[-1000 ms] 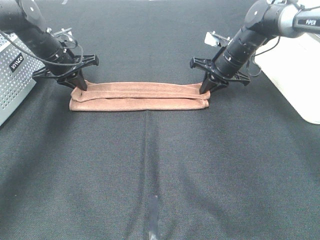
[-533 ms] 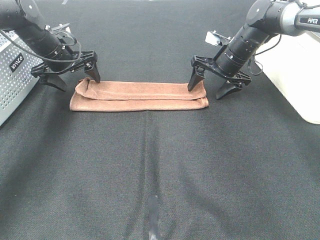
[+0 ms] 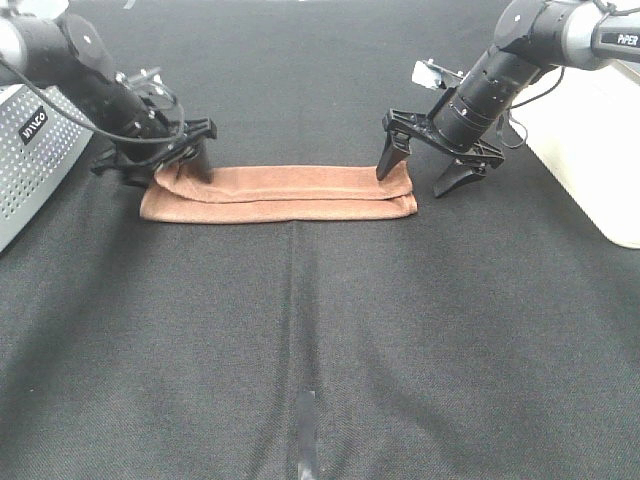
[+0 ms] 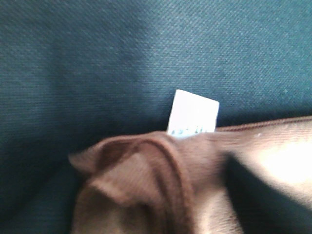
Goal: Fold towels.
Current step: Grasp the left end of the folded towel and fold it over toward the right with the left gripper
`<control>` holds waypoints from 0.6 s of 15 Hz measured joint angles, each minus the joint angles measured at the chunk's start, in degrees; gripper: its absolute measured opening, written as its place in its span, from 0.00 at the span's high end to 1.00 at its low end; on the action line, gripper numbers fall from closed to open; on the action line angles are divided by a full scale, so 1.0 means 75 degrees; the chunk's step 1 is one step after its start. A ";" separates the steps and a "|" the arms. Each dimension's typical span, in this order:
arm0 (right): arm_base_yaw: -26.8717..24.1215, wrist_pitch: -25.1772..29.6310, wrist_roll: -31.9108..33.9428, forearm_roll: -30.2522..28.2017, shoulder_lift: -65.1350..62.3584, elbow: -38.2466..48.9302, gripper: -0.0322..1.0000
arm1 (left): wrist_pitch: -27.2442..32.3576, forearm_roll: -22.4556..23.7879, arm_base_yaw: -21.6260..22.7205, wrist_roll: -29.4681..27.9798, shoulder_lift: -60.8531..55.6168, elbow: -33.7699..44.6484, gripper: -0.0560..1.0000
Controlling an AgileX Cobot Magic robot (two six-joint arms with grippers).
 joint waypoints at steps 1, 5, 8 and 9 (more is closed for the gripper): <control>0.0000 0.0000 0.0000 0.0000 0.0000 0.0000 0.15 | 0.0008 -0.0031 0.0000 -0.0031 0.0023 0.0000 0.70; 0.0000 0.0031 0.0000 -0.0008 0.0000 0.0000 0.15 | 0.0183 0.0107 -0.0015 -0.0046 -0.0069 -0.0015 0.86; 0.0000 0.0267 0.0008 -0.0008 0.0000 0.0000 0.15 | 0.1207 0.1421 0.0283 -0.0046 -0.0611 -0.0619 0.86; 0.0000 0.0328 0.0008 -0.0008 0.0000 0.0000 0.15 | 0.1474 0.1665 0.0344 -0.0046 -0.0772 -0.0924 0.86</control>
